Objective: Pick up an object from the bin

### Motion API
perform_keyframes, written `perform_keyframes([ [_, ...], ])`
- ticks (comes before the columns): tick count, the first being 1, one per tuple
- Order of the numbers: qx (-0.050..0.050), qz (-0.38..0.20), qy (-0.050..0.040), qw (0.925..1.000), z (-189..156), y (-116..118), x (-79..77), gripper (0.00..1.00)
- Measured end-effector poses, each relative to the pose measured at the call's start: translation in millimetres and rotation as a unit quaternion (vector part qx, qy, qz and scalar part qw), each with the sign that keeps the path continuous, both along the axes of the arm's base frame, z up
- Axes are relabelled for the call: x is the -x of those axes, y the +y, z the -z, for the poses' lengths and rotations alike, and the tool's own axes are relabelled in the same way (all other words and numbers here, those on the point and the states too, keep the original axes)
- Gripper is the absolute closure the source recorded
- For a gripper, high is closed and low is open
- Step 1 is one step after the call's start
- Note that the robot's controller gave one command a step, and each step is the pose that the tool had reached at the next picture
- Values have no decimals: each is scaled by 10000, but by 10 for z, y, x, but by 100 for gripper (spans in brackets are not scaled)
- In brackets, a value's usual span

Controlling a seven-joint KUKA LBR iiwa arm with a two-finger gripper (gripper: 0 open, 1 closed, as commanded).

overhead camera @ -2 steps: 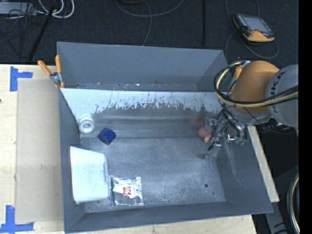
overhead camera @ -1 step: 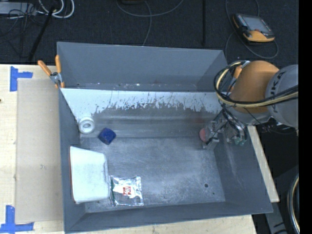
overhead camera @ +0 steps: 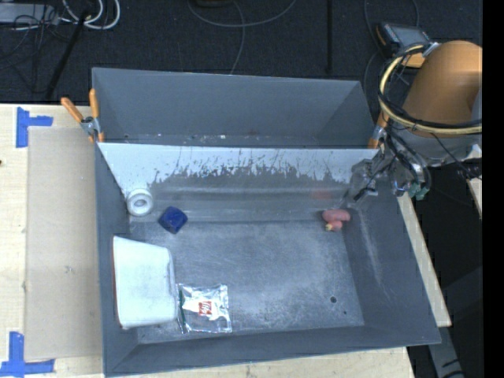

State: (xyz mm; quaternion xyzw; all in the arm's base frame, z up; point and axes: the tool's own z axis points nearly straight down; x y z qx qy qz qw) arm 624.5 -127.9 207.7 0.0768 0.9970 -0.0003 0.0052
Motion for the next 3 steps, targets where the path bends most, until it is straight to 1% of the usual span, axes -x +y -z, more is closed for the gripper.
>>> perform_keyframes([
  [1,-6,-6,39,10000,54,5,17,0],
  [2,-18,846,72,9964,1210,-54,115,0],
  [3,-11,827,48,9966,1175,-52,97,100],
])
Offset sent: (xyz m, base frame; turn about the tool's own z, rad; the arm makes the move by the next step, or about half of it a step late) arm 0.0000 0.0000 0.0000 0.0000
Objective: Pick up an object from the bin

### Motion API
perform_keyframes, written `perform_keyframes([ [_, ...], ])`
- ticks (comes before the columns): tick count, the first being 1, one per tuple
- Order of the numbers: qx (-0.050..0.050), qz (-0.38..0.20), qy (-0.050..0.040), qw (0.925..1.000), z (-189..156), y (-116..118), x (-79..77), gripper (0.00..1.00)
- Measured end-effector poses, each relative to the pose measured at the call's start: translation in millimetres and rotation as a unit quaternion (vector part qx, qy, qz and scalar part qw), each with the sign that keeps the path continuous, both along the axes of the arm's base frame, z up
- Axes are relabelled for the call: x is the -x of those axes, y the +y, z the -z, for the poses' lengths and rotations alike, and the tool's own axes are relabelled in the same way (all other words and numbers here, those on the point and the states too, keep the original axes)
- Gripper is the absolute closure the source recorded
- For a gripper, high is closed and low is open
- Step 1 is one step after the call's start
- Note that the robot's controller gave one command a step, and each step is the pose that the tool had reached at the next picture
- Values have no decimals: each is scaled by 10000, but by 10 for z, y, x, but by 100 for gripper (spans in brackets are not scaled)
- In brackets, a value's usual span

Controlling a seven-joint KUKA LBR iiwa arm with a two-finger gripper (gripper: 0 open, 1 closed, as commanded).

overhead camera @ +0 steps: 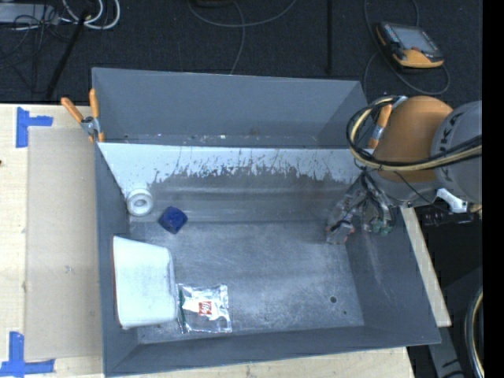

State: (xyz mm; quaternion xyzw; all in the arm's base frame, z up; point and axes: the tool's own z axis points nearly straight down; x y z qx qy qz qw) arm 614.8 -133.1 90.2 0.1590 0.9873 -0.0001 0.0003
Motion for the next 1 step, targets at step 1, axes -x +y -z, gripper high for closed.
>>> perform_keyframes([
  [1,6,68,-40,10000,-1116,1,142,100],
])
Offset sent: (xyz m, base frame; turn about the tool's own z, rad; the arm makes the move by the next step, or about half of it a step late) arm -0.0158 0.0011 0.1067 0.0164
